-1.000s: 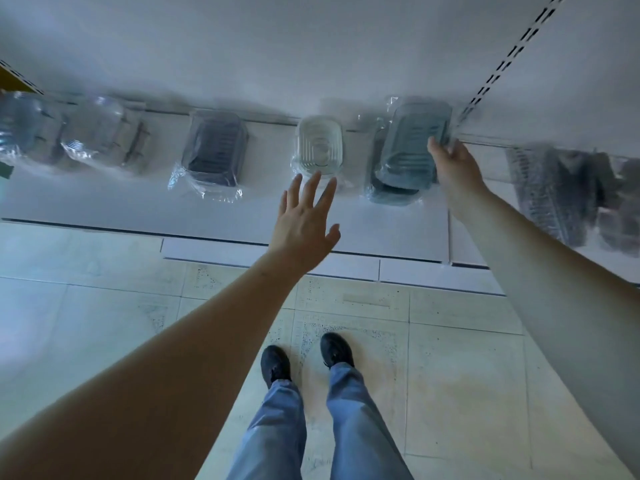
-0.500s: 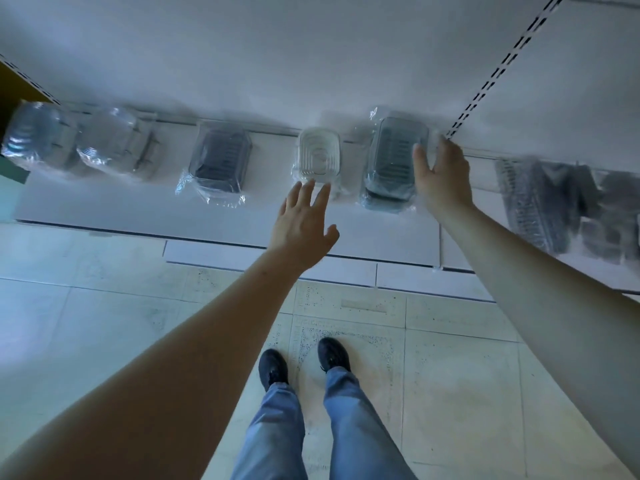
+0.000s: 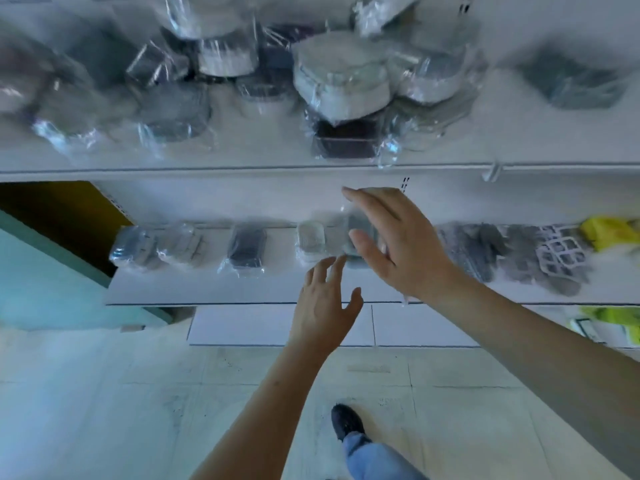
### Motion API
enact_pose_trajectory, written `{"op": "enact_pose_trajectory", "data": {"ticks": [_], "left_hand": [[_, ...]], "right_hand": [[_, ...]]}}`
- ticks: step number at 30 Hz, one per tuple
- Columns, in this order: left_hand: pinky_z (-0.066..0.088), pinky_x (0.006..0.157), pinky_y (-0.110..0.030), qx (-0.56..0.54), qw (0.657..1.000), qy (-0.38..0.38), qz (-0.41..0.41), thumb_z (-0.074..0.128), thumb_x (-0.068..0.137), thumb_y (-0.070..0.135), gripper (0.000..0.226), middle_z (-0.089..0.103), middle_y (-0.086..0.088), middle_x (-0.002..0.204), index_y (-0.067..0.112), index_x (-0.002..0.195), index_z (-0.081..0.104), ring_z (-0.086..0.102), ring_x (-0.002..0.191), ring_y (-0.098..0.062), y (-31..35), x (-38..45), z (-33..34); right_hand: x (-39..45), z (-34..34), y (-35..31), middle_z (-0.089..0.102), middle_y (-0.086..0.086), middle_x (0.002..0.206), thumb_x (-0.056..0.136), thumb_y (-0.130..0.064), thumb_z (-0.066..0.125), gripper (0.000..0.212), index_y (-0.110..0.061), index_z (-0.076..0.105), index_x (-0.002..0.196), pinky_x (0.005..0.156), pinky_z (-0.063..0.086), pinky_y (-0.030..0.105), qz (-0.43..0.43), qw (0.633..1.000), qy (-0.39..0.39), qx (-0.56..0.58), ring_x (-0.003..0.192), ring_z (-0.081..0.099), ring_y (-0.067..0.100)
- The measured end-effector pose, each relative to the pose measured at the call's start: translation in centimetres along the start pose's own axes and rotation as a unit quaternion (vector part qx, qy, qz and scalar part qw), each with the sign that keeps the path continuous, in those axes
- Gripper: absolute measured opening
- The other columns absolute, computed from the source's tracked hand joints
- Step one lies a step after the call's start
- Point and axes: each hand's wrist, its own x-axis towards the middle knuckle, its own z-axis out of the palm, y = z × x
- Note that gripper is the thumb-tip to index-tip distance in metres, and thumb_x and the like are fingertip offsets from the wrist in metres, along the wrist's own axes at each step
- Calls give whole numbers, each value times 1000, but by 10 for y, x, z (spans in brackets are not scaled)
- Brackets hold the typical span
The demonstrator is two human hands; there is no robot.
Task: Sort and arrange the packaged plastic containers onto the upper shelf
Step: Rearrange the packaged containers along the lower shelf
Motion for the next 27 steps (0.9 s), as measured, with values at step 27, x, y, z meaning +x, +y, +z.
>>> {"op": "enact_pose_trajectory", "data": {"ticks": [27], "left_hand": [[45, 79, -24, -106, 962, 213, 130, 59, 92, 17, 28, 57, 11, 117, 23, 119, 65, 59, 101, -13, 260, 109, -2]], "right_hand": [[-4, -261, 163, 32, 12, 153, 92, -42, 66, 76, -14, 31, 154, 109, 35, 35, 319, 933, 138, -95, 137, 37, 33]]}}
